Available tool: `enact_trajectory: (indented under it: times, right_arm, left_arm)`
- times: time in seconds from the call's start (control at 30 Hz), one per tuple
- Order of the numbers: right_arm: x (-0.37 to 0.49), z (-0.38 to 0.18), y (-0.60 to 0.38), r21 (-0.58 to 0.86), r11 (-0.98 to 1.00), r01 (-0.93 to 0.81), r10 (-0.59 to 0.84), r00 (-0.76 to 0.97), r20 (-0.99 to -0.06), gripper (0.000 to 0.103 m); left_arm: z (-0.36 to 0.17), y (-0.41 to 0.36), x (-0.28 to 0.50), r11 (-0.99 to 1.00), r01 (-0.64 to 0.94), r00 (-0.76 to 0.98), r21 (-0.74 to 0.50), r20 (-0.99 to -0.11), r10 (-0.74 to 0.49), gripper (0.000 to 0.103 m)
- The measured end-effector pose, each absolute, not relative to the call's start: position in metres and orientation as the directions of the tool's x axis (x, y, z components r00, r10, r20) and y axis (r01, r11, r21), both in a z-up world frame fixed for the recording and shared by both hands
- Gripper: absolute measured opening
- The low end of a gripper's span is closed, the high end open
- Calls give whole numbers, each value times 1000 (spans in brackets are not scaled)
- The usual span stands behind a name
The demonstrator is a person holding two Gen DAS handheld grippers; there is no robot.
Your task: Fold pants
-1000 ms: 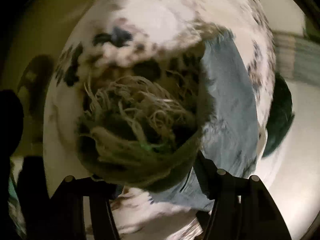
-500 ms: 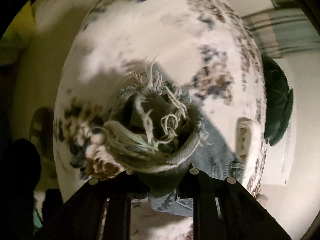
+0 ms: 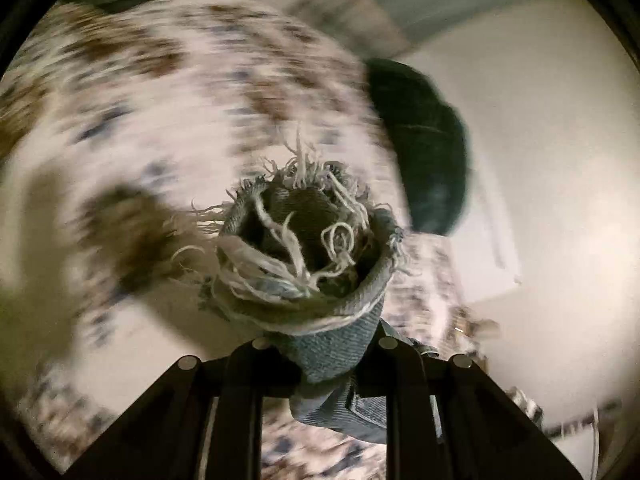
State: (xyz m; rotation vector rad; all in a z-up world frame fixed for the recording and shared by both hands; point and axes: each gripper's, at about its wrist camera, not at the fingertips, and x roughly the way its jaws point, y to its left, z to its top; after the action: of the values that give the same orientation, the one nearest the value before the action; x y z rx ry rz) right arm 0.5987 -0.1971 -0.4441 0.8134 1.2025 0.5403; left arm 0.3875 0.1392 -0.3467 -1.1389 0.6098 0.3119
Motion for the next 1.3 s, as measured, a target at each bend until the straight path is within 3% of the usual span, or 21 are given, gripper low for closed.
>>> enact_trajectory:
  times: [0.13,0.23,0.37,0.47,0.57,0.67,0.77,0.97,1.07,1.13,1.2,1.3]
  right_arm:
    - [655,-417,-226,801,597,41,699,463,-545,33]
    - [683,-436,-243,780,624,39,640,548,-539,33]
    - [686,-516,-263,742,652,153,571,545,-614,32]
    - [678,-581,-273,718,644,265,547,497,-674,33]
    - [671,-601,-277,718,631,293,551,482,-681,33]
    - [672,-603,-279,716,629,302,568,450,-689,45]
    - [667,-609,-281,717,612,334,582,424,-694,50]
    - [646,-621,-284,669,653,356,520,432,-737,50]
    - [638,-621,-284,650,660,376,497,429,-754,51]
    - [636,-620,-284,635,672,382,487,419,-767,56]
    - [635,-616,-283,604,696,388,467,395,-791,69]
    - [631,-596,-278,527,764,373,394,377,-838,77]
  left_arm:
    - [-353,141,488,487,-410,819,-771,-546,-175,16]
    - [-395,136,544,539,-364,787,-760,-560,-257,16]
    - [-491,123,577,619,-406,638,-672,-694,-334,16]
    - [-544,122,569,628,-437,550,-644,-744,-380,17]
    - [-550,126,557,601,-432,540,-672,-727,-425,21]
    - [-544,134,548,589,-456,514,-668,-737,-438,26]
    - [-527,136,540,586,-454,520,-671,-734,-437,27]
    - [-519,131,538,661,-432,489,-614,-775,-400,29]
    - [-529,137,538,677,-442,464,-589,-796,-390,35]
    - [-536,145,543,667,-459,438,-587,-803,-405,38]
    - [-533,148,548,677,-458,411,-576,-813,-413,38]
    - [-505,138,548,787,-396,403,-474,-859,-314,44]
